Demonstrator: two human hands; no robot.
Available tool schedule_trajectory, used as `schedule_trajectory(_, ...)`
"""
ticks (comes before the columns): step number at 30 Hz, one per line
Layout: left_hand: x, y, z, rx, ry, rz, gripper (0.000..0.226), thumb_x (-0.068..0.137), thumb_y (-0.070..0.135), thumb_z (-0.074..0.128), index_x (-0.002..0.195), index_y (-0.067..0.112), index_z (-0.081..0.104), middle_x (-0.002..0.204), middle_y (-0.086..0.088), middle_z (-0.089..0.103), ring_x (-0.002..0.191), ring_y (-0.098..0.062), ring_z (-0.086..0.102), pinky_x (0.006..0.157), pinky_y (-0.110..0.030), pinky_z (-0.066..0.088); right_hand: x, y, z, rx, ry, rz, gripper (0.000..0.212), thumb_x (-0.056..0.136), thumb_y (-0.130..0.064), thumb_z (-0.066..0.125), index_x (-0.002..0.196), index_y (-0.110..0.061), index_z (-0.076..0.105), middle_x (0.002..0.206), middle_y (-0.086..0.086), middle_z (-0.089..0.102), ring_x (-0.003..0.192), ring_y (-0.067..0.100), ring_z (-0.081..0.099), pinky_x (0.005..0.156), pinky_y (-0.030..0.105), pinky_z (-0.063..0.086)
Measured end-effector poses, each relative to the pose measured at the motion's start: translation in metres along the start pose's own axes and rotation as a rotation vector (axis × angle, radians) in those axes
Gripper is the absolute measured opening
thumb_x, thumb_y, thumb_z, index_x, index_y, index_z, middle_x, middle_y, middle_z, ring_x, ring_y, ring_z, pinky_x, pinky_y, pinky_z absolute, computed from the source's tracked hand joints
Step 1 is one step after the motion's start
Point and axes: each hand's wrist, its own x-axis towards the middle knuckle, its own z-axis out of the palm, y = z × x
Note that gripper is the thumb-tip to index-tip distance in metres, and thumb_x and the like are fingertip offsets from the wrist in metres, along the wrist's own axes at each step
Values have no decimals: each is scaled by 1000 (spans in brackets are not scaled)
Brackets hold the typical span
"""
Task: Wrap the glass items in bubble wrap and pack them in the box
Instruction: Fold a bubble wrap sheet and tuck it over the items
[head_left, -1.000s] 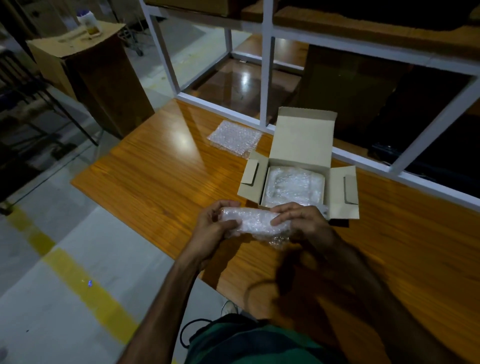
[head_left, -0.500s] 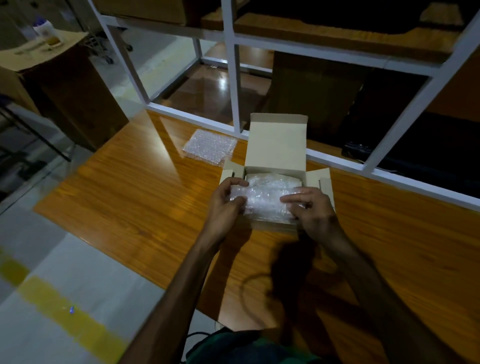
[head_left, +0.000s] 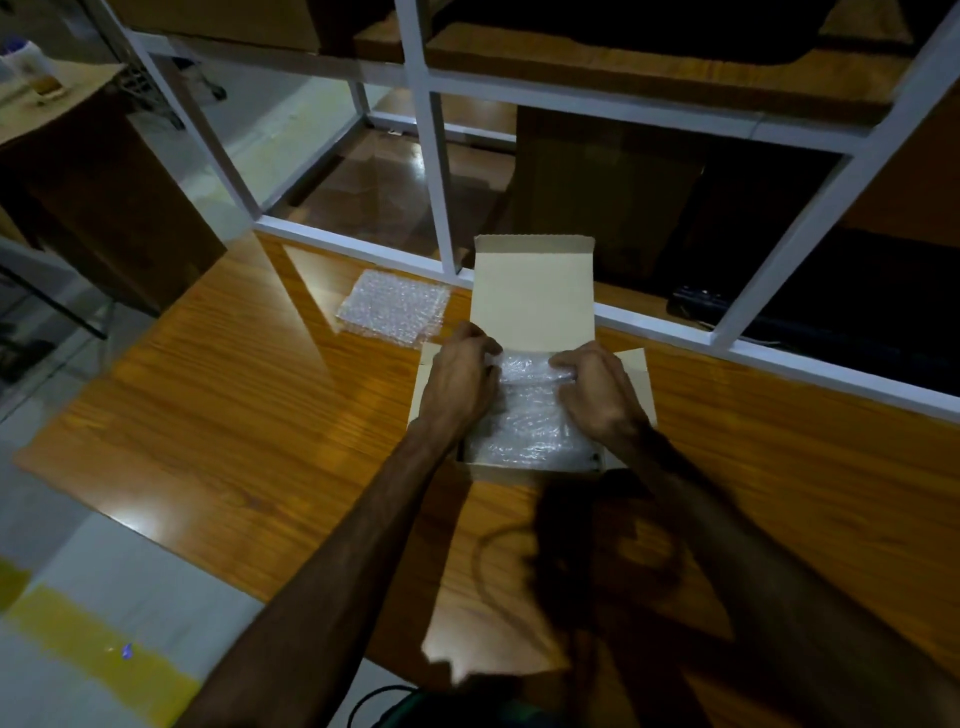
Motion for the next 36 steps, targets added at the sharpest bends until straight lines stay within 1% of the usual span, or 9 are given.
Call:
schedule_trajectory(4, 1, -4, 8, 157, -103, 121, 20, 89, 0, 63, 101, 9, 76, 108, -11, 70, 104, -31, 62, 86, -37, 52, 5, 4, 3, -197, -7, -150, 39, 100, -6, 64, 137, -18, 67, 133, 7, 61, 118, 25, 63, 98, 36, 53)
schedule_trajectory(7, -4, -3, 8, 216, -173, 193, 37, 99, 25, 49, 125, 14, 72, 119, -12, 69, 113, -31, 56, 96, -43, 46, 8, 4, 3, -269, -32, -205, 33, 100, -8, 62, 131, -19, 68, 122, 3, 60, 110, 23, 62, 90, 33, 49)
schedule_trajectory(11, -10, -5, 13, 258, -223, 295, 59, 105, 44, 23, 134, 15, 66, 117, -14, 69, 108, -27, 56, 98, -44, 41, 13, 4, 0, -343, -75, -273, 26, 101, -7, 59, 123, -18, 68, 113, 3, 58, 100, 21, 61, 81, 31, 47)
schedule_trajectory(14, -4, -4, 13, 329, -292, 272, 46, 102, 39, 49, 141, 17, 61, 131, -14, 64, 116, -31, 52, 100, -44, 41, 17, 3, -4, -405, -115, -333, 22, 100, -6, 59, 116, -18, 69, 101, -3, 46, 95, 21, 61, 75, 30, 42)
schedule_trajectory(17, 1, 1, 8, 428, -346, 220, 52, 96, 34, 66, 147, 27, 56, 144, -5, 58, 132, -29, 46, 114, -48, 27, 18, 1, -7, -426, -128, -355, 24, 101, -5, 57, 116, -19, 69, 100, -5, 43, 94, 21, 59, 75, 31, 40)
schedule_trajectory(22, 9, 6, 4, 484, -336, 146, 32, 103, 35, 56, 133, 34, 65, 127, -1, 68, 133, -26, 42, 114, -54, 20, 16, -4, -9, -481, -108, -369, 30, 101, -3, 52, 116, -20, 70, 99, -4, 49, 95, 22, 61, 76, 35, 47)
schedule_trajectory(27, 18, 11, 4, 636, -344, 146, 26, 100, 35, 60, 122, 27, 73, 113, -7, 70, 126, -29, 48, 108, -52, 28, 20, -15, -14, -561, -1, -315, 21, 104, -14, 57, 111, -19, 76, 106, 8, 74, 97, 27, 72, 82, 40, 58)
schedule_trajectory(32, 20, 2, 4, 540, -201, 163, 24, 96, 32, 66, 119, 29, 73, 107, -3, 74, 119, -27, 55, 103, -48, 33, 22, -14, -19, -507, 15, -225, 14, 101, -20, 64, 113, -22, 71, 102, 5, 72, 93, 26, 68, 75, 34, 48)
schedule_trajectory(36, 18, -3, -3, 544, -135, 150, 19, 98, 35, 66, 110, 24, 75, 111, 0, 74, 118, -25, 53, 103, -48, 38, 26, -4, -19, -440, 40, -145, 10, 98, -34, 71, 101, -26, 67, 81, -8, 57, 83, 19, 58, 71, 31, 39)
